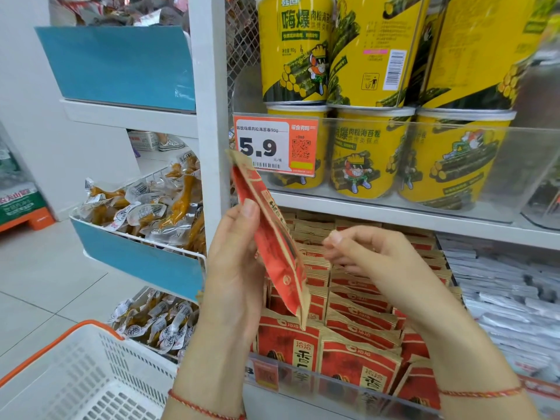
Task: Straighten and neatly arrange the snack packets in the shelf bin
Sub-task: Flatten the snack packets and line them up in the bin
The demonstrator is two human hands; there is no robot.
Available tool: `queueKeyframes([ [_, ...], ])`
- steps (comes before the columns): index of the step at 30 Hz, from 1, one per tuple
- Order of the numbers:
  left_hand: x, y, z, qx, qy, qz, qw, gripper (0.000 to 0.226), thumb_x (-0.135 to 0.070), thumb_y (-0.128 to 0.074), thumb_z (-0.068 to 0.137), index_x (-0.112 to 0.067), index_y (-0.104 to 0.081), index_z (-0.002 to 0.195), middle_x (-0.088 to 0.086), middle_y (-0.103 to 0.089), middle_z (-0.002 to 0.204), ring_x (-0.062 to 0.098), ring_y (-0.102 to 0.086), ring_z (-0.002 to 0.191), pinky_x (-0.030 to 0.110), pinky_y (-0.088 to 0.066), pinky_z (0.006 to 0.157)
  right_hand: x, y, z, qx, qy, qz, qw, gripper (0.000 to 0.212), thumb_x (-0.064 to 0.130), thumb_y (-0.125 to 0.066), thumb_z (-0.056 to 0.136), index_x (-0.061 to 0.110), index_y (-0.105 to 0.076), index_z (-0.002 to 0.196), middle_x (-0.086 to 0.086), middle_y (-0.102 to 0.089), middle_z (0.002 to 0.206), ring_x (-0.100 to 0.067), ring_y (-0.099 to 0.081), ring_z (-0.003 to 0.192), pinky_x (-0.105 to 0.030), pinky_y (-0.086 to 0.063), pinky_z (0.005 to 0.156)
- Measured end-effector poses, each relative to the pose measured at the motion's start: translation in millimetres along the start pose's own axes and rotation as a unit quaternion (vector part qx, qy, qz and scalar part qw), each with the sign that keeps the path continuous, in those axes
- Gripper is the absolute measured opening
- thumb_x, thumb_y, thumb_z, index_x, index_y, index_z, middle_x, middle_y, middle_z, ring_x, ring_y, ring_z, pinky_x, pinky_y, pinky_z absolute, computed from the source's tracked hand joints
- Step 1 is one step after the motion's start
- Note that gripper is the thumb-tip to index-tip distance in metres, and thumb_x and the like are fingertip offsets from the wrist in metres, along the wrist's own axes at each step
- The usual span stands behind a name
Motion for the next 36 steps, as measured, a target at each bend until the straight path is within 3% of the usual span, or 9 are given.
queueKeyframes([
  [2,-4,-3,0,0.005,-0.008,0.054,0.998,0.03,-0.046,-0.065,0.076,-0.021,-0.06,0.092,-0.002,-0.063,0.084,0.012,-0.06,0.077,0.027,-0.051,0.071,12,8,-3,-0.038,0.039,0.036,0.998,0.031,0.051,-0.059,0.075,0.026,-0.073,0.086,0.013,-0.074,0.085,-0.003,-0.068,0.086,-0.028,-0.052,0.086],
  [5,0,-9,-3,0.002,0.003,0.066,0.998,0.049,-0.051,-0.074,0.061,-0.017,-0.063,0.096,-0.001,-0.068,0.088,0.012,-0.064,0.078,0.023,-0.053,0.067,33,11,-12,-0.061,0.1,0.108,0.987,0.026,0.042,-0.064,0.073,0.025,-0.074,0.089,0.011,-0.075,0.088,-0.001,-0.068,0.086,-0.015,-0.051,0.077],
  [8,3,-21,-9,0.024,-0.011,0.091,0.995,0.048,-0.039,-0.081,0.064,-0.011,-0.061,0.099,-0.008,-0.07,0.083,0.004,-0.065,0.076,0.015,-0.05,0.064,49,10,-18,-0.068,0.147,0.152,0.975,0.023,0.035,-0.066,0.07,0.019,-0.073,0.086,0.008,-0.075,0.083,-0.002,-0.069,0.08,-0.011,-0.05,0.071],
  [11,6,-29,-11,0.034,-0.019,0.103,0.994,0.051,-0.042,-0.079,0.065,-0.011,-0.062,0.102,-0.009,-0.071,0.086,0.002,-0.066,0.08,0.013,-0.05,0.067,53,11,-20,-0.081,0.167,0.187,0.965,0.018,0.031,-0.066,0.07,0.017,-0.071,0.08,0.008,-0.072,0.073,-0.001,-0.066,0.07,-0.011,-0.049,0.066],
  [17,6,-31,-12,0.048,-0.014,0.117,0.992,0.052,-0.047,-0.074,0.065,-0.01,-0.065,0.101,-0.01,-0.07,0.088,0.008,-0.065,0.082,0.022,-0.053,0.071,49,15,-20,-0.102,0.164,0.196,0.961,0.015,0.031,-0.064,0.073,0.018,-0.071,0.077,0.008,-0.07,0.068,-0.001,-0.064,0.066,-0.015,-0.05,0.064],
  [26,7,-33,-12,0.053,-0.017,0.142,0.988,0.042,-0.05,-0.072,0.066,-0.018,-0.07,0.093,-0.008,-0.07,0.093,0.008,-0.066,0.086,0.023,-0.053,0.074,47,17,-17,-0.114,0.168,0.164,0.965,0.015,0.015,-0.06,0.09,0.018,-0.07,0.078,0.006,-0.069,0.069,-0.002,-0.062,0.065,-0.015,-0.05,0.064],
  [30,8,-34,-12,0.081,-0.016,0.16,0.984,0.043,-0.048,-0.073,0.066,-0.02,-0.063,0.097,-0.014,-0.07,0.092,0.003,-0.066,0.086,0.02,-0.053,0.072,45,17,-18,-0.115,0.163,0.175,0.964,0.017,0.013,-0.059,0.091,0.017,-0.068,0.078,0.006,-0.069,0.069,-0.002,-0.061,0.065,-0.019,-0.053,0.064],
  [33,13,-32,-9,0.136,0.017,0.213,0.967,0.047,-0.047,-0.076,0.062,-0.027,-0.056,0.1,-0.014,-0.07,0.107,0.006,-0.067,0.098,0.032,-0.056,0.083,43,18,-17,-0.117,0.157,0.188,0.962,0.016,0.012,-0.058,0.091,0.015,-0.068,0.078,0.005,-0.07,0.069,-0.004,-0.064,0.064,-0.019,-0.054,0.064],
  [36,14,-25,-8,0.155,0.044,0.234,0.959,0.045,-0.047,-0.079,0.057,-0.031,-0.056,0.093,-0.008,-0.072,0.106,0.012,-0.07,0.093,0.036,-0.059,0.08,41,17,-15,-0.11,0.146,0.191,0.964,0.013,0.011,-0.059,0.089,0.011,-0.067,0.079,0.004,-0.07,0.067,-0.004,-0.065,0.062,-0.017,-0.052,0.061],
])
Point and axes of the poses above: each hand's wrist, its own z-axis towards the middle knuckle, its own y-axis out of the back of the hand, x = y × z, the point moved 9 cm from there along z, towards the middle knuckle
